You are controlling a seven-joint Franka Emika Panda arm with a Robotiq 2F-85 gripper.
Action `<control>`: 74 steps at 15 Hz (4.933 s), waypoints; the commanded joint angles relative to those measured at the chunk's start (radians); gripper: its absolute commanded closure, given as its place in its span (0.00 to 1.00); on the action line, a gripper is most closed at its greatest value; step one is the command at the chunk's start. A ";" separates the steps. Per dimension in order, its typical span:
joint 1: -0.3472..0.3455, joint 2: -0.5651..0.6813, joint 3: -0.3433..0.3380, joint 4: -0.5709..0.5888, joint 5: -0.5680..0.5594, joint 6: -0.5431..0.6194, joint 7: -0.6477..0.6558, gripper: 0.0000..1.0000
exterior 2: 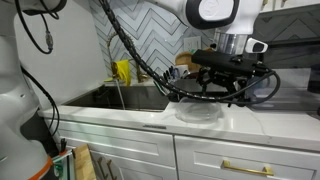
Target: Turn the faucet on then rinse the container under it then close the the faucet
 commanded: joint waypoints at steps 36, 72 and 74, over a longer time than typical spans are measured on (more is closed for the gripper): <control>-0.006 -0.259 0.064 -0.063 -0.060 -0.300 -0.071 0.99; 0.406 -0.471 0.350 -0.306 -0.040 -0.257 0.329 0.99; 0.433 -0.480 0.382 -0.346 -0.054 -0.219 0.366 0.99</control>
